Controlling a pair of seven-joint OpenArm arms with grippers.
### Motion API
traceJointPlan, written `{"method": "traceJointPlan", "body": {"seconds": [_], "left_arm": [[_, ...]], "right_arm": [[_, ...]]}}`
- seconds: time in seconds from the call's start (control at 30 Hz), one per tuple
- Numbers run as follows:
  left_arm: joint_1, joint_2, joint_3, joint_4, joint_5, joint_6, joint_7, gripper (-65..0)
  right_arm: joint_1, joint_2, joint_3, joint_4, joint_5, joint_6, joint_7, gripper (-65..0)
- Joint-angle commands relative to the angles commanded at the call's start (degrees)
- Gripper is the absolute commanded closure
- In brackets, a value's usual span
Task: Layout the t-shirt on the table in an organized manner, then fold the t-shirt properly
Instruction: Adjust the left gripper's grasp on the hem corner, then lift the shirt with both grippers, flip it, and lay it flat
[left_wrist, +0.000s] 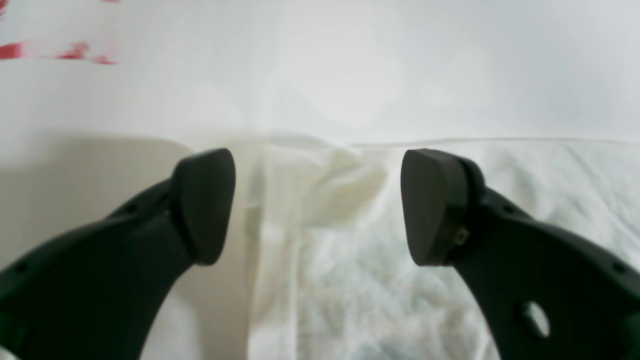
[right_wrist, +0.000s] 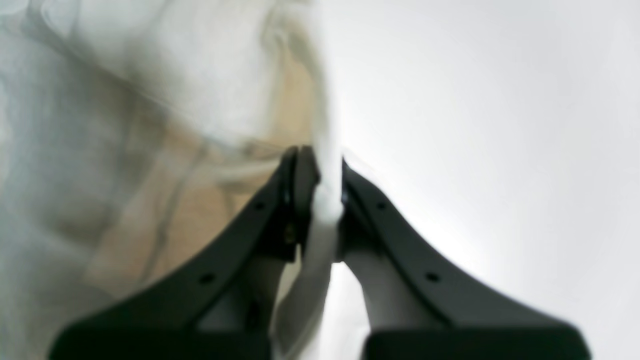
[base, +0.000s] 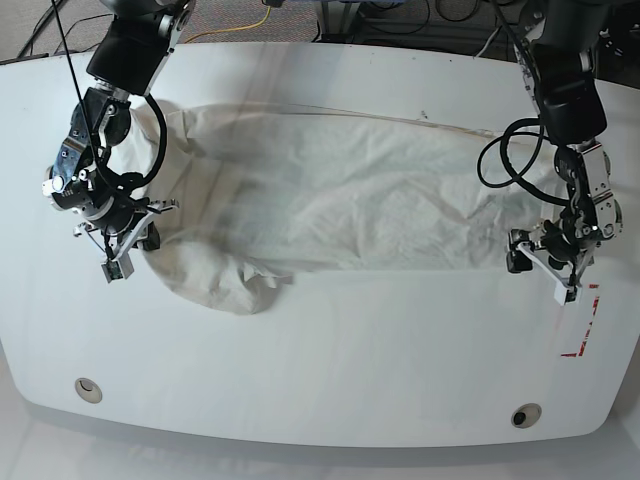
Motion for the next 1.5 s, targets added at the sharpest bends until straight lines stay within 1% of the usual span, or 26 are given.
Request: {"method": "traceJointPlan", "body": {"seconds": [0.17, 0.23, 0.37, 0.53, 0.73, 0.87, 0.93, 0.97, 1.0, 1.03, 1.07, 1.13, 1.2, 1.4, 1.5], "left_arm": [[0.5, -0.1, 0.0, -0.1, 0.0, 0.0, -0.1, -34.4], [0.6, -0.1, 0.0, -0.1, 0.0, 0.0, -0.1, -31.1], [0.7, 0.0, 0.0, -0.3, 0.0, 0.0, -0.1, -29.9], [0.3, 0.0, 0.1, -4.7, -0.1, 0.0, -0.4, -29.4], [-1.1, -0.1, 0.1, -8.2, -0.1, -0.2, -2.4, -29.3], [-1.3, -0.1, 0.5, -9.1, -0.1, -0.2, -2.8, -29.2], [-1.3, -0.1, 1.8, -9.1, -0.1, -0.2, -2.8, -27.2], [-1.3, -0.2, 3.1, -9.1, -0.1, -0.2, -2.8, -24.2], [-1.3, -0.3, 4.0, -8.9, -0.2, -0.2, -2.8, -19.6], [-1.3, -0.3, 4.5, -8.8, -0.2, -0.2, -2.8, -16.8], [-1.3, -0.3, 5.1, -8.8, -0.2, -0.1, -2.8, -11.4], [-1.4, -0.3, 5.4, -8.8, -0.2, 0.0, -2.8, -4.7], [-1.4, -0.3, 5.4, -8.8, -0.2, 0.0, -2.8, 0.0], [-1.4, -0.4, 5.2, -7.1, -0.3, 0.0, -2.8, -0.3], [-1.1, -0.4, 5.1, -2.1, -0.4, -0.2, -2.8, -0.3]], "right_arm": [[0.0, 0.0, 0.0, 0.0, 0.0, 0.0, 0.0, -0.2], [0.0, 0.0, 0.0, 0.0, 0.0, 0.0, 0.0, -0.2], [0.0, 0.0, 0.0, 0.0, 0.0, 0.0, 0.0, -0.2], [0.0, 0.0, 0.0, 0.0, 0.0, 0.0, 0.0, -0.2], [0.0, 0.0, 0.0, 0.0, 0.0, 0.0, 0.0, -0.2], [0.0, 0.0, 0.0, 0.0, 0.0, 0.0, 0.0, -0.2], [0.0, 0.0, 0.0, 0.0, 0.0, 0.0, 0.0, -0.2], [0.0, 0.0, 0.0, 0.0, 0.0, 0.0, 0.0, -0.2], [0.0, 0.0, 0.0, 0.0, 0.0, 0.0, 0.0, -0.2], [0.0, 0.0, 0.0, 0.0, 0.0, 0.0, 0.0, -0.2], [0.0, 0.0, 0.0, 0.0, 0.0, 0.0, 0.0, -0.2], [0.0, 0.0, 0.0, 0.0, 0.0, 0.0, 0.0, -0.2], [0.0, 0.0, 0.0, 0.0, 0.0, 0.0, 0.0, -0.2], [0.0, 0.0, 0.0, 0.0, -0.1, 0.0, 0.0, -0.2], [0.0, 0.1, 0.0, 0.1, -0.1, 0.0, 0.0, -0.2]]}}
